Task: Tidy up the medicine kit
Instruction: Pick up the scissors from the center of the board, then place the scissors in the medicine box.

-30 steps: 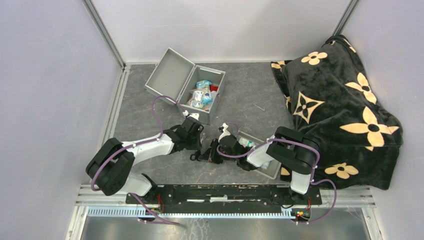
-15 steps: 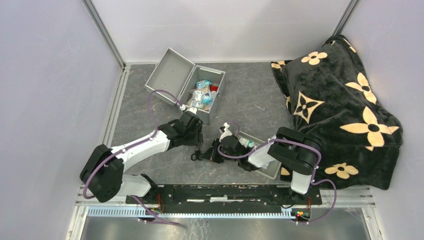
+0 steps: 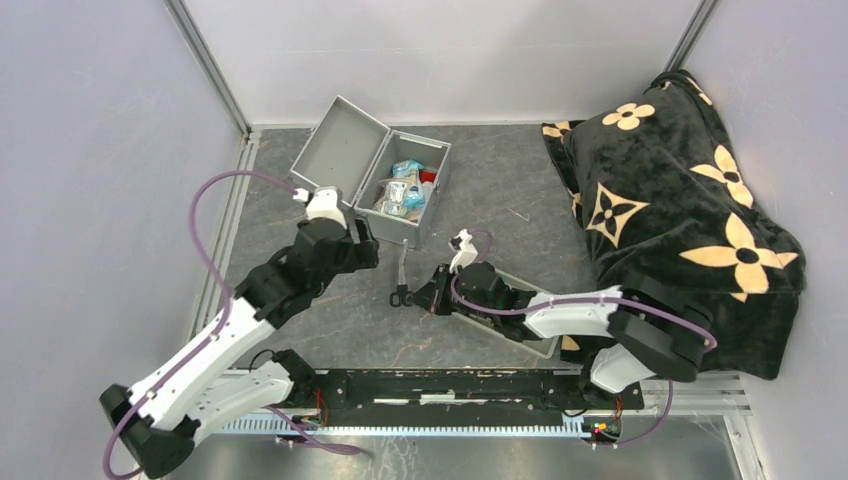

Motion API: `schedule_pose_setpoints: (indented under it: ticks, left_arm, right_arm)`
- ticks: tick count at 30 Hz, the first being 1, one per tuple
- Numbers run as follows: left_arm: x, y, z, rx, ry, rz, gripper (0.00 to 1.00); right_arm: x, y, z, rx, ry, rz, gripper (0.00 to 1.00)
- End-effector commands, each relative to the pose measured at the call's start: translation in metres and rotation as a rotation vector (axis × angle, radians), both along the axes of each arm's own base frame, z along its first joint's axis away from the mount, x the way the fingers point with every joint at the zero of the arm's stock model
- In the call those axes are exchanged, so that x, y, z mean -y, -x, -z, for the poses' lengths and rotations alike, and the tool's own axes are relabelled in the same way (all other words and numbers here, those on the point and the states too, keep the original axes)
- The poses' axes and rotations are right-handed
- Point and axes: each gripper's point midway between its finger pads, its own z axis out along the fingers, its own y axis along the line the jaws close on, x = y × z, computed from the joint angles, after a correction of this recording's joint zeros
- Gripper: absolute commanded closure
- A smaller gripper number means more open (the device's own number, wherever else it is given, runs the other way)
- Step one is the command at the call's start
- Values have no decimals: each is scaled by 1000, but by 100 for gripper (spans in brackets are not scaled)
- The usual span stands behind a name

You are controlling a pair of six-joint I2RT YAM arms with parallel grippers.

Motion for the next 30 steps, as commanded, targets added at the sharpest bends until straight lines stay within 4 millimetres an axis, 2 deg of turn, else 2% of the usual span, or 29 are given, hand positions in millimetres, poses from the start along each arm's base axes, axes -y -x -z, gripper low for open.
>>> schedule_pose_setpoints:
  ticks: [1,3,5,10,18,20,23,30]
  left_arm:
    - [-37,8,-8,78,-52,-100,11]
    - [-46,11,-12,107,-38,-129,10]
    - [-51,14,-12,125,-27,-145,9]
    - [-49,15,-11,132,-13,-131,8]
    - [-44,13,-7,119,-18,-120,8]
    - [-44,13,-6,119,-17,-117,8]
    - [-42,13,-6,117,-14,-113,8]
    - [-41,11,-3,110,-29,-105,7]
  right_arm:
    - [3,-24,-55,185,29,48,100]
    - [6,-39,-74,239,52,74,100]
    - [10,-56,-86,268,74,97,100]
    - [19,-107,-106,298,91,143,100]
    - [7,-189,-103,287,162,174,100]
    - [4,-207,-97,282,179,187,95]
    - [4,-223,-96,285,211,198,82]
    - [34,-228,-102,322,302,226,54]
